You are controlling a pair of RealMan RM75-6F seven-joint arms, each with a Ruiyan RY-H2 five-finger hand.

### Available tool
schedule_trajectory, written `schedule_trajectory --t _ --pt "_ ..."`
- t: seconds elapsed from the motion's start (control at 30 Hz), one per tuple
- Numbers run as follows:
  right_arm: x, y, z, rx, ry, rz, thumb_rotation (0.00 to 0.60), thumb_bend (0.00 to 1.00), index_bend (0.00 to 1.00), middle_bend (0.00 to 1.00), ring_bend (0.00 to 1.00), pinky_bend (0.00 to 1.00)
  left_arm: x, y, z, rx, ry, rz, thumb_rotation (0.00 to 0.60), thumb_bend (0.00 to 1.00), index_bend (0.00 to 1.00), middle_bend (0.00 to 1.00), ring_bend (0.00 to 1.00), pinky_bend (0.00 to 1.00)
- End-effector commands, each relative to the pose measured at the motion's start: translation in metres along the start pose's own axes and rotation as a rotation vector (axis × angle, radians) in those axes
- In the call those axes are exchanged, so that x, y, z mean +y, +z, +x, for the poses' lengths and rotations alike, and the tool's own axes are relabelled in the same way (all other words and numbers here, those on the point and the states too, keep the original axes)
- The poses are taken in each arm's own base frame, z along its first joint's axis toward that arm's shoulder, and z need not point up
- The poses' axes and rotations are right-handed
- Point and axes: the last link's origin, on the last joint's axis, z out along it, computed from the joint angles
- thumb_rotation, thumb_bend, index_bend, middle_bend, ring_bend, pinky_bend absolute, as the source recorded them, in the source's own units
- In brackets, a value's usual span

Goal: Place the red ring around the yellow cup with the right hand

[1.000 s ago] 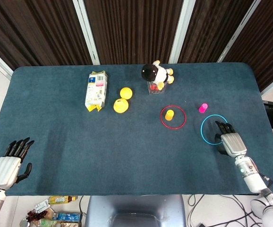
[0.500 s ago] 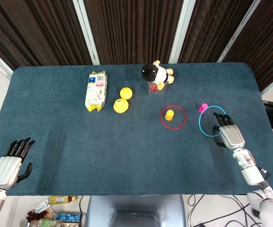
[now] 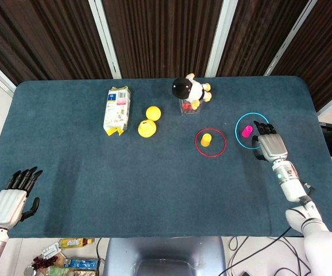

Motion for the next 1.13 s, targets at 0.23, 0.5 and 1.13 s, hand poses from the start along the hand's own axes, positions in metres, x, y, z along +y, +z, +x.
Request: schedule_trajectory --t 0.23,0.5,1.13 --pt "0.006 -0.017 0.006 0.078 0.044 0.042 0.6 0.49 0.25 0.07 0.0 0.0 0.0 0.0 0.001 0.005 -0.006 -0.005 0.6 0.52 0.0 0.0 0.0 0.04" --pt "0.003 -0.129 0.007 0.32 0.047 0.068 0.6 0.47 0.13 0.02 0.0 0.0 0.0 -0.002 0.006 0.082 0.021 0.009 0.6 0.52 0.0 0.0 0.0 0.03" --pt "-0.024 -0.253 0.029 0.27 -0.013 -0.097 0.6 0.46 0.05 0.0 0.0 0.0 0.006 -0.003 0.003 0.087 0.012 -0.017 0.6 0.53 0.0 0.0 0.0 0.03"
